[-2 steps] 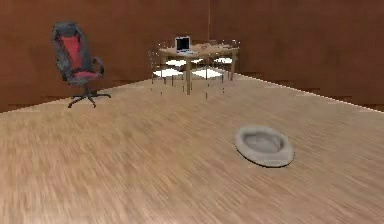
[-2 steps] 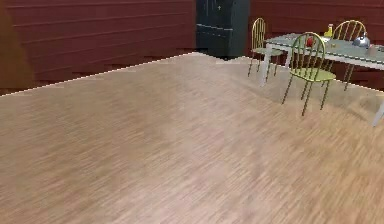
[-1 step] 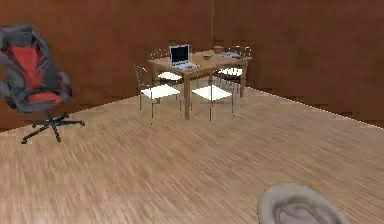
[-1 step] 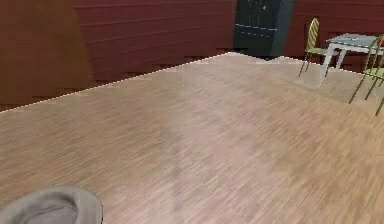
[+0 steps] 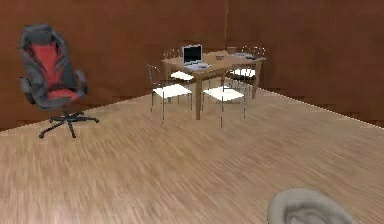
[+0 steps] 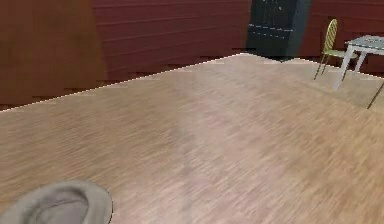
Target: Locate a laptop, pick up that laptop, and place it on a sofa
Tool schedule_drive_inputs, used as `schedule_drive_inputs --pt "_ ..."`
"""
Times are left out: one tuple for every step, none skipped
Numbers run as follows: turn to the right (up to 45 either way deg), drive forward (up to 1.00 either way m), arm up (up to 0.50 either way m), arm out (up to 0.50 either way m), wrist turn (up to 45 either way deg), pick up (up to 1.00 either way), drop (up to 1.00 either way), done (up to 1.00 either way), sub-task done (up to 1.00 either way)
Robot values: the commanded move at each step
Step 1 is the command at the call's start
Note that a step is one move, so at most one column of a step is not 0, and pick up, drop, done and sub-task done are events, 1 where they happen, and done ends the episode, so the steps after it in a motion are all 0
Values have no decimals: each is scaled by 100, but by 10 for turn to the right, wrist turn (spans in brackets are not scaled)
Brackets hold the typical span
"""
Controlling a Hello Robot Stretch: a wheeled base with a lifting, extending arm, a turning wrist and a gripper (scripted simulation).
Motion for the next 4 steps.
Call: schedule_drive_inputs --pt "0 100 0 0 0 0 0 0 0" --pt "0 80 0 0 0 0 0 0 0" --pt "-450 0 0 0 0 0 0 0 0" --pt "-360 0 0 0 0 0 0 0 0"
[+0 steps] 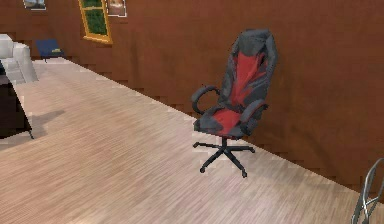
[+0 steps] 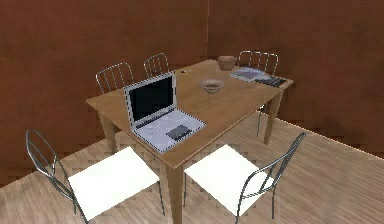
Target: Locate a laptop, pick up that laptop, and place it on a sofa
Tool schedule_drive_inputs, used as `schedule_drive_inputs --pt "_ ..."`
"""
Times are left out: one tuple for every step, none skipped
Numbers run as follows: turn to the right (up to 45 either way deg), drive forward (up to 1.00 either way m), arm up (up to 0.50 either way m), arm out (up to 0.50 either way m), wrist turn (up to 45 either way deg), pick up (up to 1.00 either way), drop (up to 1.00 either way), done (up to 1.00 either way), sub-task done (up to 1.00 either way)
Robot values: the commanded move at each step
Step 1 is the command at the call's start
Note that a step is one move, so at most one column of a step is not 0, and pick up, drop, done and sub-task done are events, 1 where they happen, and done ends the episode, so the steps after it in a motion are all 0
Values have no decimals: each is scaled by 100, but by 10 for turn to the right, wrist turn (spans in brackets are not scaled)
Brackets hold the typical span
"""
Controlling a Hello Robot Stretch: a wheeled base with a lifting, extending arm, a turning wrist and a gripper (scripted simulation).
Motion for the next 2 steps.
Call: schedule_drive_inputs --pt "0 0 50 0 0 0 0 0 0" --pt "0 0 34 0 0 0 0 0 0"
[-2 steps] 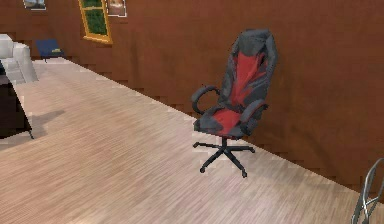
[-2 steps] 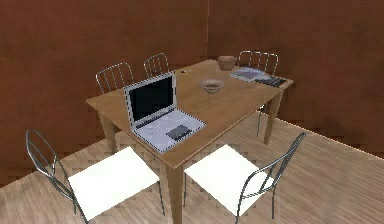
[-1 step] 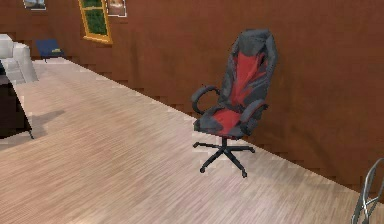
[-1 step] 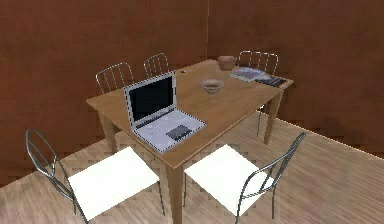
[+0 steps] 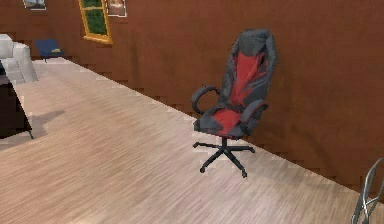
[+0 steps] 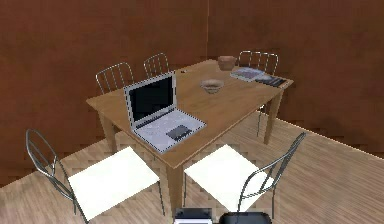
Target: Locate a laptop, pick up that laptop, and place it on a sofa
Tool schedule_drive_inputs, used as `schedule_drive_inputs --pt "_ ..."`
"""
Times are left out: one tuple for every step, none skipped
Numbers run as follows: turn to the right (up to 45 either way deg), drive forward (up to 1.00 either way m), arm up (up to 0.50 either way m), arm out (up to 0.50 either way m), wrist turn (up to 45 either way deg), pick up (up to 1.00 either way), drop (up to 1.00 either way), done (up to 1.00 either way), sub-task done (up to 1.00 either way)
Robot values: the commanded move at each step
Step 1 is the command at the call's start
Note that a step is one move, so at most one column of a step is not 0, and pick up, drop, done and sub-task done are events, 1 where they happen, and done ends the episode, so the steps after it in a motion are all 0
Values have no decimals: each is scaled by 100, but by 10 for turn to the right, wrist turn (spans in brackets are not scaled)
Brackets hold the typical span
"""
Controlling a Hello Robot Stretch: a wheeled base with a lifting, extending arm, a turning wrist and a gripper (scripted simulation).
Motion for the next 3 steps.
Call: schedule_drive_inputs --pt "0 0 0 50 0 0 0 0 0" --pt "0 0 0 0 450 0 0 0 0" --pt "0 0 0 0 450 0 0 0 0"
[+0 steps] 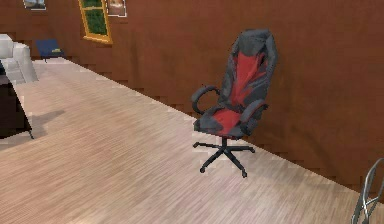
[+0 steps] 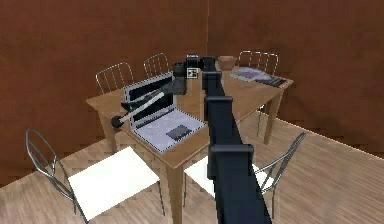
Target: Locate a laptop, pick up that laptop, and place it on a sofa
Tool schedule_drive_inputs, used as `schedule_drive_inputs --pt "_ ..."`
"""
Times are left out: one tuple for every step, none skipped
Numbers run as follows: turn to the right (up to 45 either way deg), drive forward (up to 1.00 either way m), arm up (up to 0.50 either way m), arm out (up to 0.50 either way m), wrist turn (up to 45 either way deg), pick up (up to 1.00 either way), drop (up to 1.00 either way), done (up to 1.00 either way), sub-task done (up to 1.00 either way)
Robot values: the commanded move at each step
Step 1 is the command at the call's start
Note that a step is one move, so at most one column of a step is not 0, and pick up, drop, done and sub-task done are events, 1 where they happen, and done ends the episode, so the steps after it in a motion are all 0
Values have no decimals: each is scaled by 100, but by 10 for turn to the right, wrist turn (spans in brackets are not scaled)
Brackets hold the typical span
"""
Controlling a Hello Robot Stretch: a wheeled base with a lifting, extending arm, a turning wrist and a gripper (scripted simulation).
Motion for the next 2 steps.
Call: schedule_drive_inputs --pt "0 0 0 0 450 0 0 0 0" --pt "0 0 0 0 90 0 0 0 0"
